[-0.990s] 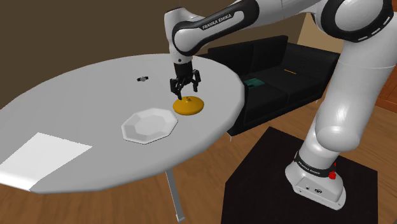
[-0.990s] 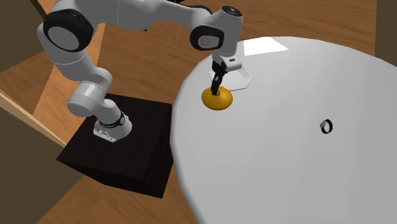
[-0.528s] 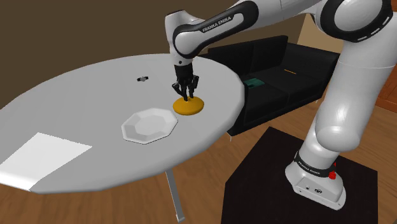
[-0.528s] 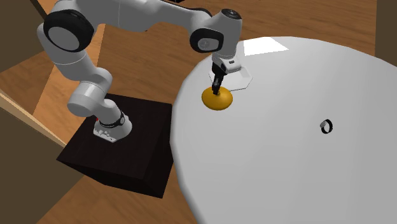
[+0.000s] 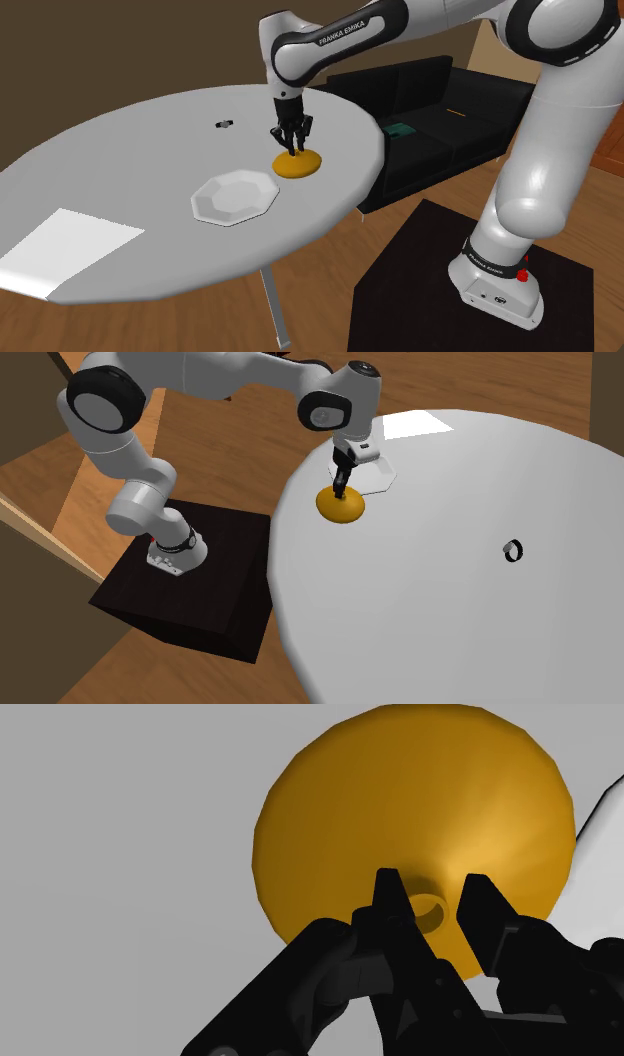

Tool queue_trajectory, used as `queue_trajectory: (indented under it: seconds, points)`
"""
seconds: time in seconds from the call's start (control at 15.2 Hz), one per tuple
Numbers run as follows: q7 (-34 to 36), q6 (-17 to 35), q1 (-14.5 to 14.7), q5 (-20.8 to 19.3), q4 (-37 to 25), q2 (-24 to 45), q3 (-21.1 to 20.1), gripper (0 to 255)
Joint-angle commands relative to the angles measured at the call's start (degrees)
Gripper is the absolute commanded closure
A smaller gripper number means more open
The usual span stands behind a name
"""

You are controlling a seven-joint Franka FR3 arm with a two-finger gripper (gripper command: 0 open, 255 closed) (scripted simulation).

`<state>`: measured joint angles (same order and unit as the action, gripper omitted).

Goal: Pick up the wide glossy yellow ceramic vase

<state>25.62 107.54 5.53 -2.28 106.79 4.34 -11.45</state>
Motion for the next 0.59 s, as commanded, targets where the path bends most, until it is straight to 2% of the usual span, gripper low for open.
queue_trajectory:
  seconds: [0.0,0.53]
  points:
    - [0.0,-1.4,0.03,0.07,-1.16,-0.24,-0.04,255]
    - [-0.23,-7.42,0.04,0.25,-6.59,-0.85,-0.06,255]
